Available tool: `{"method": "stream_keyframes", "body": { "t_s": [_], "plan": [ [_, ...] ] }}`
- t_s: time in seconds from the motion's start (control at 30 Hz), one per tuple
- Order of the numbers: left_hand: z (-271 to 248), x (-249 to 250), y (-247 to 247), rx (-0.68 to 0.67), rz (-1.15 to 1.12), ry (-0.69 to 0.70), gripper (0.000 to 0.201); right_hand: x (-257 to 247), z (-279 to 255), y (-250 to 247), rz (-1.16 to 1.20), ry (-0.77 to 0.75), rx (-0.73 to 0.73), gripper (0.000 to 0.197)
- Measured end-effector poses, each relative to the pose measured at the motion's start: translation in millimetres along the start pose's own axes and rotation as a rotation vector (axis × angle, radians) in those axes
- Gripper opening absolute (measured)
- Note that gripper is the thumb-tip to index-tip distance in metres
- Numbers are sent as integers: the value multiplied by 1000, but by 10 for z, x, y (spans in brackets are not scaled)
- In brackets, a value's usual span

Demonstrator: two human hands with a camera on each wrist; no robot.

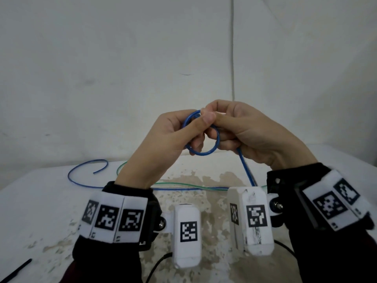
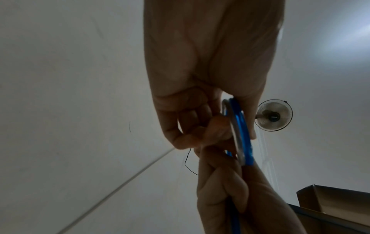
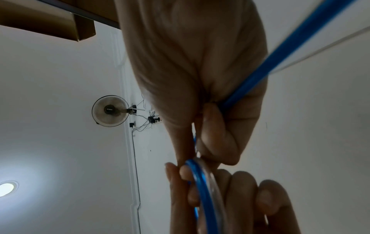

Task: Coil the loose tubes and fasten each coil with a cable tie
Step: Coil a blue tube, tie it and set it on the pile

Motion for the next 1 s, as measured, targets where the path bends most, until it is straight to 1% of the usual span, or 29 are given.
{"method": "stream_keyframes", "body": {
  "t_s": [0.1,0.27,0.4,0.5,0.57,0.6,0.67,0.73,0.77,0.83,0.87,1.0],
  "plan": [
    [-16,13,6,-49,15,11,27,9,-6,-12,-39,20,-15,25],
    [-64,54,-4,-132,63,-1,11,38,-13,4,-94,57,-84,23],
    [-107,26,-58,-148,53,-32,12,54,-23,78,-88,86,-172,20],
    [-118,12,-71,-177,86,-56,18,38,-52,82,-144,129,-169,22],
    [-120,2,-87,-178,115,-83,15,16,-76,83,-192,161,-152,22],
    [-120,-4,-98,-169,122,-101,13,1,-86,91,-225,164,-141,21],
    [-114,-29,-126,-144,148,-138,21,-34,-94,80,-369,137,-82,22],
    [-103,-45,-158,-110,154,-154,25,-98,-104,24,-542,74,24,25],
    [-98,-44,-174,-90,144,-143,28,-130,-109,-22,-570,40,81,27],
    [-86,-15,-195,-52,113,-96,33,-153,-113,-109,-494,9,153,31],
    [-78,8,-200,-21,100,-65,34,-145,-109,-127,-443,14,155,34],
    [-40,36,-205,192,64,29,32,-20,-38,5,-264,65,27,38]
  ]
}}
Point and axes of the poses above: each hand's wrist, its own z-axis towards the middle knuckle, its own y-axis out of the palm, x = y × z, the point moved 5 cm from there along z, towards the middle knuckle, and after that the axes turned 9 degrees about -x, right-handed, at the moved point
